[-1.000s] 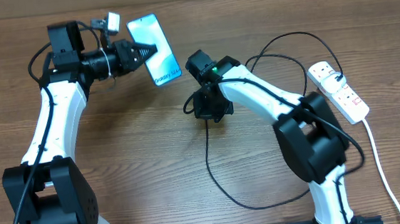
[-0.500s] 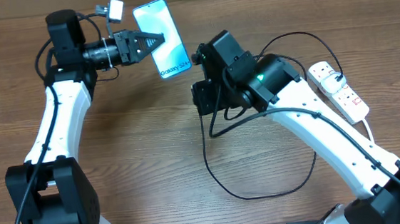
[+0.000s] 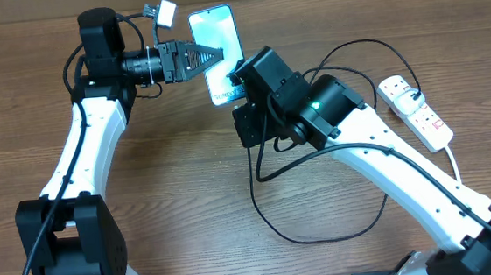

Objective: Plug charger to phone and switch on socket

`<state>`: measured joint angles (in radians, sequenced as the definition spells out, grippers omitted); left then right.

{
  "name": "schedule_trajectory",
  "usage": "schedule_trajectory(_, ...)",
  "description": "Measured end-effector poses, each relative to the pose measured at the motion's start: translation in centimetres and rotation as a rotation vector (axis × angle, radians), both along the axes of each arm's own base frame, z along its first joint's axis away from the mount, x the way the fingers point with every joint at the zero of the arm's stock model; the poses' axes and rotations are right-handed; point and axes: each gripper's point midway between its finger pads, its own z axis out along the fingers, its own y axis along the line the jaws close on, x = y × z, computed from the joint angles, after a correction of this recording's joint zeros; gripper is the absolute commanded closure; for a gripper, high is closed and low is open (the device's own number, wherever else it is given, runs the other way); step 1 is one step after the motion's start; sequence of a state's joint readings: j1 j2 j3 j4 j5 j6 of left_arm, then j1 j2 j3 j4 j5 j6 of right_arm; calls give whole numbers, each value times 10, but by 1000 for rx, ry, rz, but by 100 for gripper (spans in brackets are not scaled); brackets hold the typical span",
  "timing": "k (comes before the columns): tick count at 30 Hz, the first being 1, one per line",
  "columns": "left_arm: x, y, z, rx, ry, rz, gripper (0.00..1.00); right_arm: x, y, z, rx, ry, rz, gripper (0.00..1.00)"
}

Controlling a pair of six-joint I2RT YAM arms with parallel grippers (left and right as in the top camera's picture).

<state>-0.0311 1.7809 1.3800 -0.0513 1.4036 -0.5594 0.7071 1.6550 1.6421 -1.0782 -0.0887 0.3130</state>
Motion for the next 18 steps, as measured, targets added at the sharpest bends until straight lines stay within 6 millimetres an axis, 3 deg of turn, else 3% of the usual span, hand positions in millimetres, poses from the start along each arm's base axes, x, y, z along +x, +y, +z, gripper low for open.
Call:
schedule_trajectory(7, 0, 0, 0, 0, 1, 0, 96, -2, -9, 24, 20, -63, -16, 96)
schedule_trajectory(18, 0, 0, 0, -11, 93, 6, 96, -3, -11, 24, 21, -58, -35, 96)
